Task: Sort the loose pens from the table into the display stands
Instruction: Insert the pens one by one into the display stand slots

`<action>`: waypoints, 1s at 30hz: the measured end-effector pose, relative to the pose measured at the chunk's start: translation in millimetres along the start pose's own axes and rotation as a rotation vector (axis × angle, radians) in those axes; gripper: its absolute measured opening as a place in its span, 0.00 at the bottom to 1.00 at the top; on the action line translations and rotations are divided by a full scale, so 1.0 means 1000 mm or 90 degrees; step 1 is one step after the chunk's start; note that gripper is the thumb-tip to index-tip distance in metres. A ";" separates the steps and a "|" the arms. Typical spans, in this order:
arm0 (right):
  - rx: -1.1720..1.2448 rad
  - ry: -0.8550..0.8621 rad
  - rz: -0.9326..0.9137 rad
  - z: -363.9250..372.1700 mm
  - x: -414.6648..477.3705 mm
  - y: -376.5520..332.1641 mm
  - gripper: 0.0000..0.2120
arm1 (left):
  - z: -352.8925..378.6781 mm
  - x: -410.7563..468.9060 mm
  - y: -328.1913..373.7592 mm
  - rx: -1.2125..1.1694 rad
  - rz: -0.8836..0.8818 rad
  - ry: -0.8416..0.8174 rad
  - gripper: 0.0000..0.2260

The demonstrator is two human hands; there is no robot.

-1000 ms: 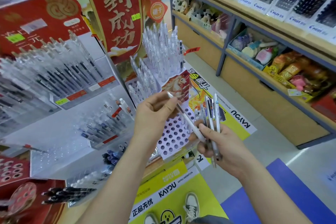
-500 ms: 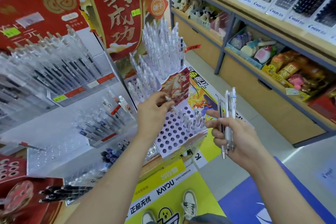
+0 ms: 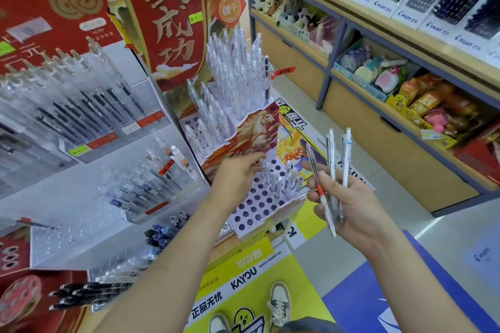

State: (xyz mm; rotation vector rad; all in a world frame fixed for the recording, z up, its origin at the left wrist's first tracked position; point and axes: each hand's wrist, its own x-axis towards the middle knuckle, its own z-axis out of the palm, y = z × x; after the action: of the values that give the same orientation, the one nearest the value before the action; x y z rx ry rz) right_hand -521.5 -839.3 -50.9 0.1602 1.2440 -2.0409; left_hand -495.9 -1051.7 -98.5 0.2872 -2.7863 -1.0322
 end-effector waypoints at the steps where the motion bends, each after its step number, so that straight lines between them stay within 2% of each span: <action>1: 0.010 0.013 0.005 0.001 0.000 0.000 0.14 | -0.001 0.003 0.000 0.010 -0.014 -0.021 0.15; 4: 0.046 0.033 0.028 0.005 0.001 0.002 0.13 | -0.001 0.009 0.001 0.036 -0.063 -0.067 0.18; 10: 0.073 0.013 0.052 0.012 0.001 0.006 0.09 | 0.001 0.012 0.005 0.056 -0.081 -0.105 0.20; 13: 0.078 0.000 0.044 0.014 0.001 0.007 0.09 | -0.010 0.003 0.014 0.079 -0.087 -0.009 0.21; 15: 0.082 -0.005 0.040 0.014 0.002 0.006 0.10 | -0.020 -0.011 0.031 -0.023 -0.092 0.108 0.14; 16: 0.082 -0.010 0.037 0.015 0.002 0.007 0.12 | -0.024 -0.018 0.043 -0.116 -0.108 0.124 0.10; 18: 0.079 -0.021 0.022 0.017 0.004 0.008 0.14 | -0.027 -0.032 0.067 -0.285 -0.172 0.038 0.03; 19: 0.079 -0.021 0.009 0.020 0.004 0.008 0.13 | -0.024 -0.039 0.075 -0.345 -0.211 -0.028 0.04; 21: 0.084 -0.010 -0.021 0.027 0.006 0.010 0.12 | -0.017 -0.053 0.083 -0.394 -0.269 -0.132 0.13; 23: 0.097 -0.002 -0.049 0.033 0.007 0.011 0.14 | -0.009 -0.064 0.085 -0.395 -0.285 -0.160 0.18; 27: 0.116 -0.007 -0.067 0.044 0.007 0.013 0.12 | -0.016 -0.081 0.086 -0.497 -0.319 -0.061 0.09; 30: 0.078 0.017 -0.084 0.052 0.006 0.012 0.11 | -0.041 -0.092 0.079 -0.460 -0.302 0.040 0.05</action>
State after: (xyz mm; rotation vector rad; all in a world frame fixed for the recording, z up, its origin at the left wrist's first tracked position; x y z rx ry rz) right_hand -505.2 -887.5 -35.3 0.1668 1.1729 -2.2364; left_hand -407.4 -997.3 -22.9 0.8638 -2.1248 -1.9870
